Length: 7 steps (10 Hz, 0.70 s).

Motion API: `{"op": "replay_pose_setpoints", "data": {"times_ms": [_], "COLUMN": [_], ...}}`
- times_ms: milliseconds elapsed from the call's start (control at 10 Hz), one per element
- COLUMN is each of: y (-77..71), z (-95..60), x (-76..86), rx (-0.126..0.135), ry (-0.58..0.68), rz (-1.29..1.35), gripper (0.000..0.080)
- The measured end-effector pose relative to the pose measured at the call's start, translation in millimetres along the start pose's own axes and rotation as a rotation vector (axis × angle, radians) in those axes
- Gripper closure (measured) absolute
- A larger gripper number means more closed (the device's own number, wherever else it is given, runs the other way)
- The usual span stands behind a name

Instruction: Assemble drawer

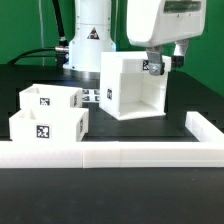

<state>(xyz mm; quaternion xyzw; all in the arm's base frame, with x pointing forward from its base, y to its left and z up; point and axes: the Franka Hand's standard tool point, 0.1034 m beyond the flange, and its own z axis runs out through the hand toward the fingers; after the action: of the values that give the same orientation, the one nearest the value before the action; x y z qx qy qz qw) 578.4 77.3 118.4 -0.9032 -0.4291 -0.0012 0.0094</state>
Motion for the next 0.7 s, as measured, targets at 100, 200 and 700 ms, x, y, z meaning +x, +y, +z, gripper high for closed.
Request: {"op": "replay_pose_setpoints", "data": {"times_ms": [100, 200, 700], "y": [0.0, 0.0, -2.6], "z": [0.0, 0.0, -3.3], "x": [0.0, 0.0, -4.7], "rx": [0.000, 0.000, 0.002], "ry": [0.000, 0.000, -0.006], "rz": [0.001, 0.001, 0.049], "gripper": [0.0150, 0.0150, 0.0150]}}
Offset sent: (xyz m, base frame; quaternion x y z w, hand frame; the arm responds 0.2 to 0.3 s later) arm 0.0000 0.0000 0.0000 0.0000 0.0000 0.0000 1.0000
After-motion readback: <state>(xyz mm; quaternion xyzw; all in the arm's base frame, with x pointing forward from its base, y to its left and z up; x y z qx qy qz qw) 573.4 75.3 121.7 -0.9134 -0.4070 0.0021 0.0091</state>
